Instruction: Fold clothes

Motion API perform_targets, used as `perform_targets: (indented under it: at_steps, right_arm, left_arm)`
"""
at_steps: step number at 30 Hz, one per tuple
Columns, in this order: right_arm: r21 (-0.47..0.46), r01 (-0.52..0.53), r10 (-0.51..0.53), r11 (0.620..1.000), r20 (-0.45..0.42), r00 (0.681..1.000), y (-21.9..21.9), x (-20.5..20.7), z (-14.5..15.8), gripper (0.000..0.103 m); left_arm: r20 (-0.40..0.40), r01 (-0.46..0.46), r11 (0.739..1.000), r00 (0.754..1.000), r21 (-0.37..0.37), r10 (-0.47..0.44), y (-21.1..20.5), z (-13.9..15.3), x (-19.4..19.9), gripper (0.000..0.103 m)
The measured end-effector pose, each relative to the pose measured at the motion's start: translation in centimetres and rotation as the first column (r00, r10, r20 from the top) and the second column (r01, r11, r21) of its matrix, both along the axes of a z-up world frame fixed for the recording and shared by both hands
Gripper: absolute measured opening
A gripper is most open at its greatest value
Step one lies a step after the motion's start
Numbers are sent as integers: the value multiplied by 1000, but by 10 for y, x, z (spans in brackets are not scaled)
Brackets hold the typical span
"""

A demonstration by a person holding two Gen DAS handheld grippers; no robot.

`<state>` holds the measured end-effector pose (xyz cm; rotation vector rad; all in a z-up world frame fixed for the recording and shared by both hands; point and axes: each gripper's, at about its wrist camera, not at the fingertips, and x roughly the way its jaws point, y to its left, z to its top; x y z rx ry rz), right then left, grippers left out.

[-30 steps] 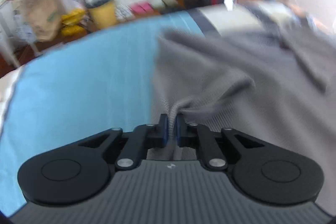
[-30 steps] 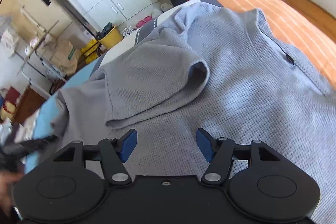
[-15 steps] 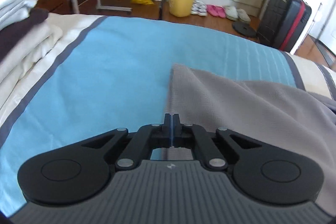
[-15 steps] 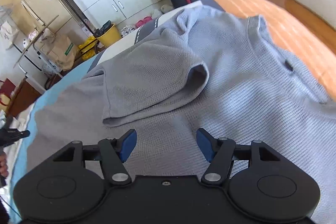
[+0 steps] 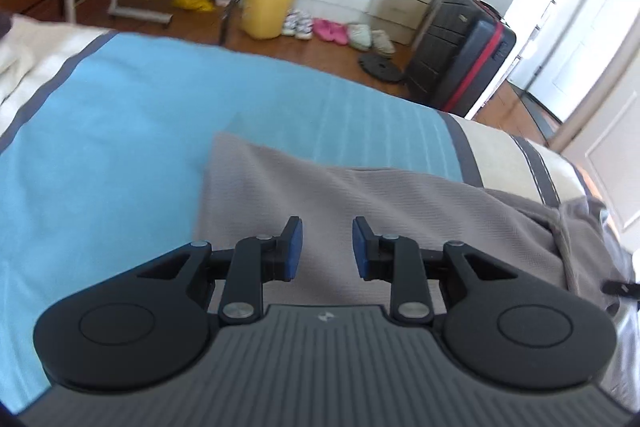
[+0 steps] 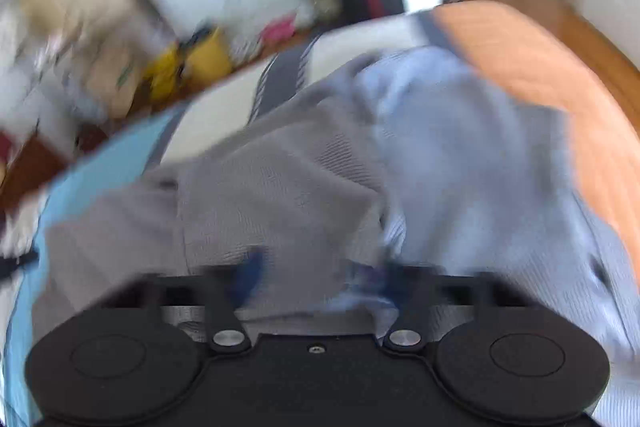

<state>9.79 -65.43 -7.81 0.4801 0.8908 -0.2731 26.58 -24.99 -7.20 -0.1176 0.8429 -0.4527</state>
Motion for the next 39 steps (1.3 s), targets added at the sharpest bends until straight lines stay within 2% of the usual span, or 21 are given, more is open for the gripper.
perform_targets:
  at_steps: [3, 6, 8, 10, 11, 12, 13, 14, 16, 19, 22, 24, 26, 27, 32, 35, 36, 37, 39]
  right_arm:
    - [-75, -38, 40, 996, 31, 999, -17, 41, 28, 8]
    - [-114, 30, -15, 993, 130, 991, -46, 81, 66, 8]
    - [-69, 73, -61, 995, 170, 984, -68, 106, 83, 10]
    - [-4, 92, -90, 996, 190, 978, -83, 126, 94, 17]
    - [22, 94, -96, 995, 203, 974, -88, 131, 97, 26]
    - [43, 91, -99, 995, 219, 971, -92, 133, 100, 50]
    - [65, 89, -102, 994, 234, 967, -96, 134, 102, 66]
    - [79, 84, -101, 993, 251, 963, -98, 132, 103, 68]
    - [84, 78, -99, 993, 275, 956, -99, 113, 99, 68]
    - [50, 161, -168, 986, 248, 954, -95, 65, 80, 68]
    - [-60, 257, -243, 965, 175, 954, -86, -4, 58, 68]
    - [-116, 329, -314, 937, 130, 941, -78, -54, 43, 68]
    - [-91, 400, -389, 912, 118, 914, -71, -102, 30, 68]
    - [-77, 408, -400, 910, 96, 911, -69, -115, 25, 68]
    - [-42, 435, -429, 899, 101, 897, -93, -125, 19, 68]
    - [13, 445, -444, 896, 82, 892, -100, -128, 2, 68]
    - [27, 434, -435, 900, 61, 898, -95, -131, -4, 68]
    - [41, 424, -426, 905, 40, 904, -91, -133, -10, 68]
    - [-19, 395, -394, 918, 38, 918, -82, -132, -8, 68]
  left_arm:
    - [35, 53, 997, 998, 50, -55, -22, -5, -5, 26]
    - [73, 88, 991, 993, 98, -95, -44, -7, -8, 26]
    - [98, 105, 986, 988, 131, -118, -55, -9, -11, 26]
    - [100, 124, 979, 985, 164, -142, -63, -15, -12, 27]
    - [91, 134, 975, 984, 177, -152, -65, -18, -11, 29]
    - [82, 141, 973, 984, 183, -158, -67, -20, -11, 31]
    - [70, 145, 973, 985, 181, -160, -67, -22, -10, 32]
    - [47, 148, 976, 986, 162, -157, -66, -24, -9, 34]
    - [-8, 139, 988, 990, 68, -139, -59, -28, -4, 41]
    - [-42, 143, 990, 989, -6, -143, -55, -29, -2, 42]
    - [-20, 185, 983, 983, 8, -184, -64, -28, -13, 42]
    - [-5, 232, 973, 973, 16, -232, -75, -27, -25, 42]
    - [4, 288, 957, 957, 30, -288, -88, -22, -40, 42]
    - [7, 318, 947, 948, 39, -318, -95, -19, -49, 44]
    - [69, 460, 882, 881, 104, -468, -131, -7, -99, 56]
    - [-12, 479, 849, 872, 225, -489, -155, -11, -114, 59]
    - [-50, 471, 838, 878, 274, -477, -162, -13, -117, 59]
    - [-66, 468, 832, 879, 296, -471, -168, -12, -120, 59]
    - [-80, 502, 822, 862, 269, -500, -182, -6, -120, 59]
